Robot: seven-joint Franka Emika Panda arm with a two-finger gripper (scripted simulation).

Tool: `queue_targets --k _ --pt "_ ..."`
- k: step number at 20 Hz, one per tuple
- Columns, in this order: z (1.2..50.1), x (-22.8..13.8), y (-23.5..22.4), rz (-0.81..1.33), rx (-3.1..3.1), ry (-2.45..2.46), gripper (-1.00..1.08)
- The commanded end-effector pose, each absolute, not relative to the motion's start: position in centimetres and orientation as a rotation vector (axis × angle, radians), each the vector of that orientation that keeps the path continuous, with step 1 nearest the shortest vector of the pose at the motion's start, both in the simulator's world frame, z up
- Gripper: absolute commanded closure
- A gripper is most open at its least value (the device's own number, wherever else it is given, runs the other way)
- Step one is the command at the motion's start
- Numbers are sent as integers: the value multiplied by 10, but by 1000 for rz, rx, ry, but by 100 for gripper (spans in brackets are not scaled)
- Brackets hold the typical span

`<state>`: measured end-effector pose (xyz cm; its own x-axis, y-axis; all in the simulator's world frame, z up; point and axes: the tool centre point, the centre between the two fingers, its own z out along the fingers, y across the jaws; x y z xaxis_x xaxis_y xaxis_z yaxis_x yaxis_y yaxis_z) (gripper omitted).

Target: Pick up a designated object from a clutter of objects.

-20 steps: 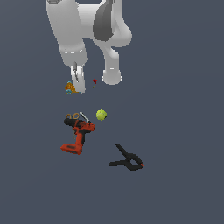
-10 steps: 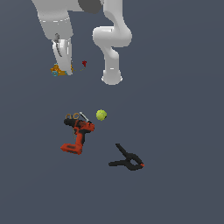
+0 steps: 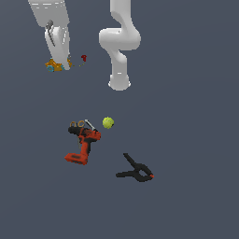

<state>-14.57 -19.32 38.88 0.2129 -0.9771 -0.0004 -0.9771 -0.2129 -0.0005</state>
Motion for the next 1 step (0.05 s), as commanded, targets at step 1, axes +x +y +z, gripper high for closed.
queue_targets --k 1 --pt "391 -146 -194 0 -2447 1970 108"
